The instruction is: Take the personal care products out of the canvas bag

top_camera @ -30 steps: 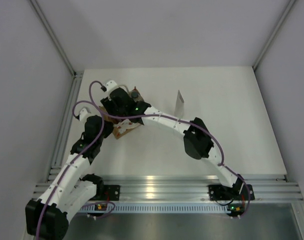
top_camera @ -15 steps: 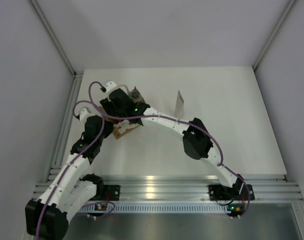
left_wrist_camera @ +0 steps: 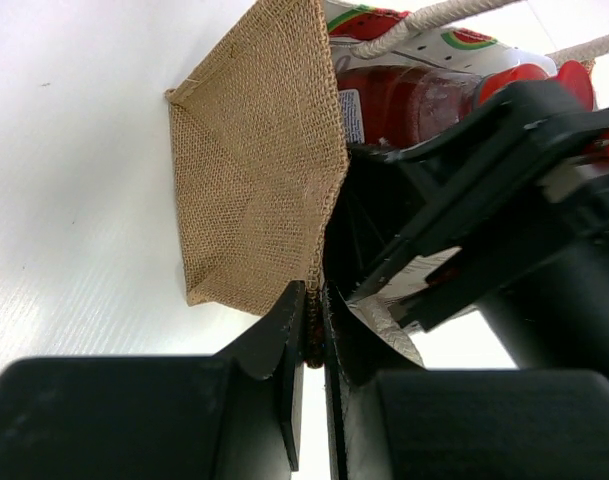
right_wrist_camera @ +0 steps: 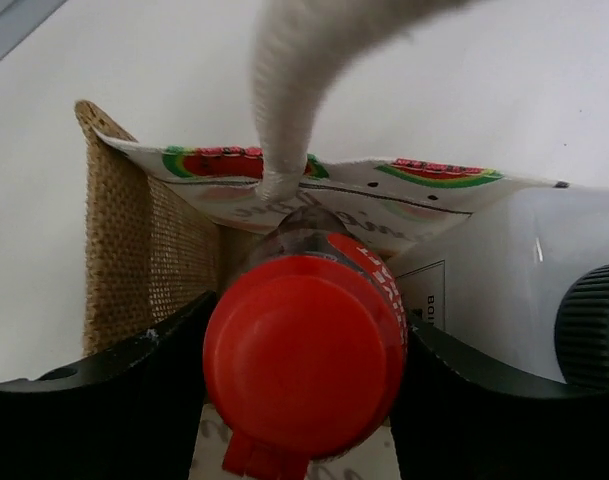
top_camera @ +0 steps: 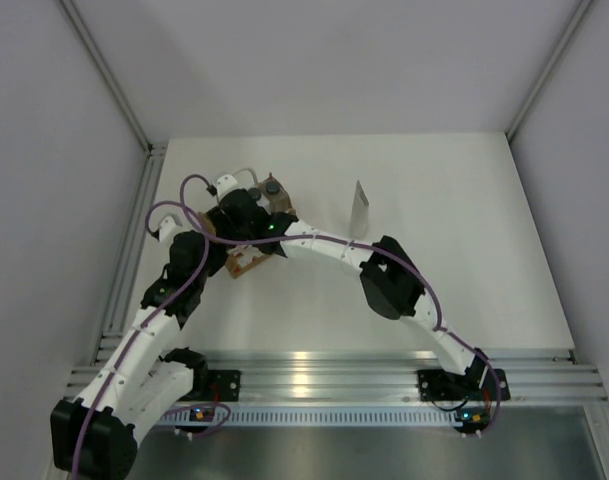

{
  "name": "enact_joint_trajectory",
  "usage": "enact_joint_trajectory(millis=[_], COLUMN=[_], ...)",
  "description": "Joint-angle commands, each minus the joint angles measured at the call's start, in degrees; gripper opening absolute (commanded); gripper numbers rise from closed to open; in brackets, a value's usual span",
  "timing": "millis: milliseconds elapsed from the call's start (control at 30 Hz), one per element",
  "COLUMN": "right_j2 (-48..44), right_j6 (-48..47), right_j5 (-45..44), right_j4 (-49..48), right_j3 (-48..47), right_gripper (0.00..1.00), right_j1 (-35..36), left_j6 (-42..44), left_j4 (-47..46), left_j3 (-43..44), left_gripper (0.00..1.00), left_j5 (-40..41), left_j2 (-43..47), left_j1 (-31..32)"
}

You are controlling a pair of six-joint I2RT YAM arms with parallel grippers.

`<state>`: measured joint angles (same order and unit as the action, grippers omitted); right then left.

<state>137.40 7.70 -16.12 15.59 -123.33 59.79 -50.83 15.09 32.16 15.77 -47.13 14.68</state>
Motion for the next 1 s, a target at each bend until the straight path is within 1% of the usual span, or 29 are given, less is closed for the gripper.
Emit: enact_joint_trajectory(millis=[0,33,67,133,167,267,400,533,600,633,667,700,733,767,833,967], right_j2=[0.9,0.9,0.9,0.8,0.6,0.0,-0.6,-0.5,-0.6,-0.5,-0.6,-0.9,-1.3,-2.2,-3.5,-7.1], right_j6=[0.9,1.0,1.0,1.1,1.0,1.0,0.6,0.7,0.8,0.8,0.7,0.7,0.8,0.9,0.8,0.6], right_j5=[-2.2,-2.2,-2.1,-2.0,-1.6,-1.5,-2.4,-2.9,-3.2,-3.3,-3.6,-3.7,-3.7,-3.9,-3.8,-3.1], right_j4=[-0.4,-0.7,-0.8,-1.4,-1.7,-3.0,-5.7,-10.7,-12.9,-13.7,-15.1,-16.5,-17.4,-19.3,-21.5,-24.6], right_j3=[0.9,0.9,0.8,0.9,0.9,1.2,2.2,3.9,5.7,6.2,7.0,7.5,8.1,9.6,12.2,14.8], right_gripper=[0.6,0.59,0.55,0.52,0.48,0.45,0.45,0.35,0.33,0.31,0.22,0.2,0.15,0.05,0.0,0.0], right_j1=[-0.2,-0.2,-0.2,-0.2,-0.2,-0.2,-0.2,-0.4,-0.4,-0.4,-0.4,-0.4,-0.5,-0.4,-0.4,-0.4], left_j6=[0.9,0.9,1.0,1.1,1.1,1.3,1.3,1.3,1.3,1.3,1.4,1.5,1.6,1.6,1.6,1.4], left_j4=[-0.1,-0.1,0.0,-0.1,0.0,0.1,0.2,0.3,0.2,0.2,0.3,0.3,0.3,0.3,0.4,0.6], left_j3=[2.3,2.3,2.2,2.2,2.2,2.2,2.1,1.9,1.9,1.9,1.9,1.9,1.9,1.9,1.9,1.8], left_gripper=[0.0,0.0,0.0,0.0,0.0,0.0,0.0,0.0,0.0,0.0,0.0,0.0,0.0,0.0,0.0,0.0], left_j5=[0.1,0.1,0.1,0.1,0.2,0.3,0.3,0.4,0.3,0.2,0.2,0.2,0.3,0.4,0.8,0.8], left_j2=[0.6,0.6,0.6,0.8,1.0,1.2,1.3,1.3,1.4,1.5,1.5,1.5,1.5,1.5,1.6,1.7], left_j1=[0.0,0.0,0.0,0.0,0.0,0.0,-0.1,0.0,0.0,0.0,0.0,-0.1,-0.1,-0.1,-0.1,-0.1])
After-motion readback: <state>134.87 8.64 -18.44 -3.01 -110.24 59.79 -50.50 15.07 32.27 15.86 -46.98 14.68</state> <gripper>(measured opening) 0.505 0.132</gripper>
